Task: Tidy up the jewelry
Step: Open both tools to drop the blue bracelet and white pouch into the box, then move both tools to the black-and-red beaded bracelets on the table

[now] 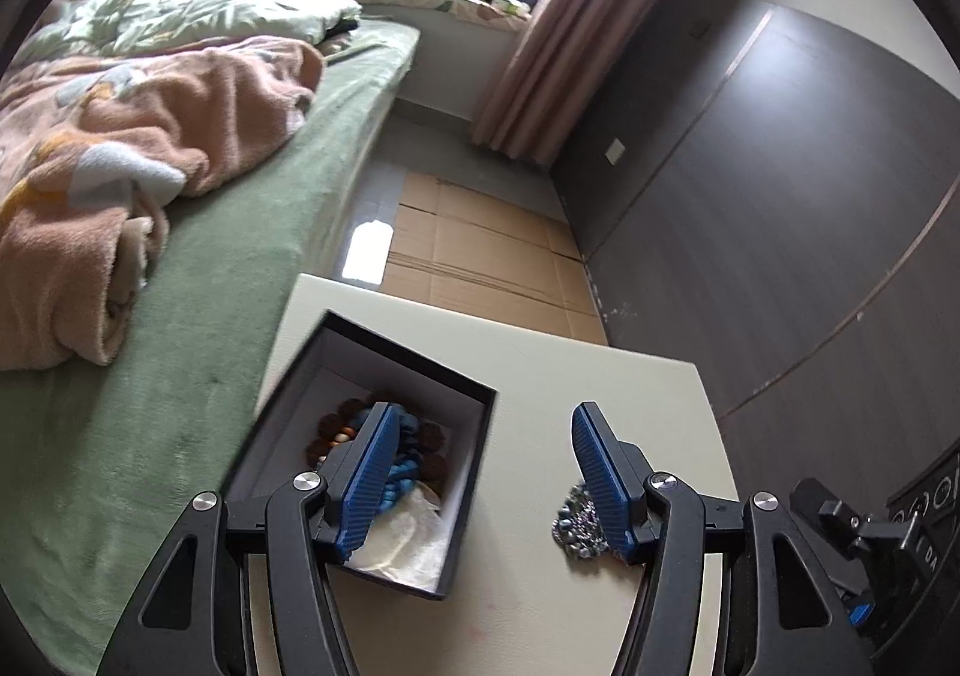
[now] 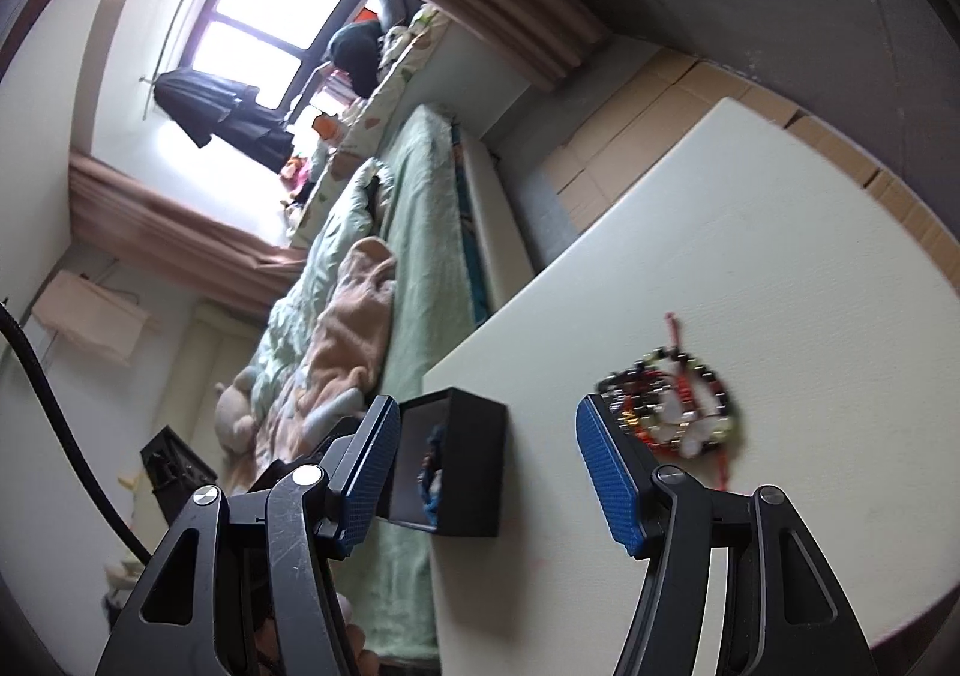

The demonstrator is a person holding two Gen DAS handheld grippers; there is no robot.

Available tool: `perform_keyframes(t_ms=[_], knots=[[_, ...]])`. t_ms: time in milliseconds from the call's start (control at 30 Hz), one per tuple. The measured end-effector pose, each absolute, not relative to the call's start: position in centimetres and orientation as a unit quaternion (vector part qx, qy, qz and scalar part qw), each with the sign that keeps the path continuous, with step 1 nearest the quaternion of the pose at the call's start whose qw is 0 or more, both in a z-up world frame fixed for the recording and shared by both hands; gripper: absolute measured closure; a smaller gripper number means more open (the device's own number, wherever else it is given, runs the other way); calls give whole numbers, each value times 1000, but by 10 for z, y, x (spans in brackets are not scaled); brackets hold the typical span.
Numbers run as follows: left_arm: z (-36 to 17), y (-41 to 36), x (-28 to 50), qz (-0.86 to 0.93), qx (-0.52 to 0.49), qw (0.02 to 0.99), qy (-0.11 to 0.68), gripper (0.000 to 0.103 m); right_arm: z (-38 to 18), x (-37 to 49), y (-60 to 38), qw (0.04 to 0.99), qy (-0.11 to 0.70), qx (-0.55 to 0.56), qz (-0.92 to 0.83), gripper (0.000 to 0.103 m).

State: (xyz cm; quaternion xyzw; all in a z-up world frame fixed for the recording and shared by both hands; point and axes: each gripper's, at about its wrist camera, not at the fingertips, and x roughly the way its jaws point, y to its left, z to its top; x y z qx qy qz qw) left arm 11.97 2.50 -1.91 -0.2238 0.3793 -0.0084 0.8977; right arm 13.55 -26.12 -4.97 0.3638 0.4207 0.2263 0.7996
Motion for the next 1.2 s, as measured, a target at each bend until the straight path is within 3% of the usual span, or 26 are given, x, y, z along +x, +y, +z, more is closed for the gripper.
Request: perform_keyframes(t_ms=[600,800,1033,1133,1200], knots=[[-38,-52,133,-77,-166,894,410,42,-77,137,-309,789,485,350,138,41],[-51,-60,139,-78,-155,883,436,61,-88,145,-308,782,506,334,144,45],[-59,-50,144,-67,-167,875,449,63,-97,155,-288,777,531,300,157,51],[-57,-45,144,-64,-170,875,448,72,-102,161,-278,777,542,278,159,52],[-57,-41,143,-62,-175,874,450,72,-105,165,-272,778,548,265,157,53]])
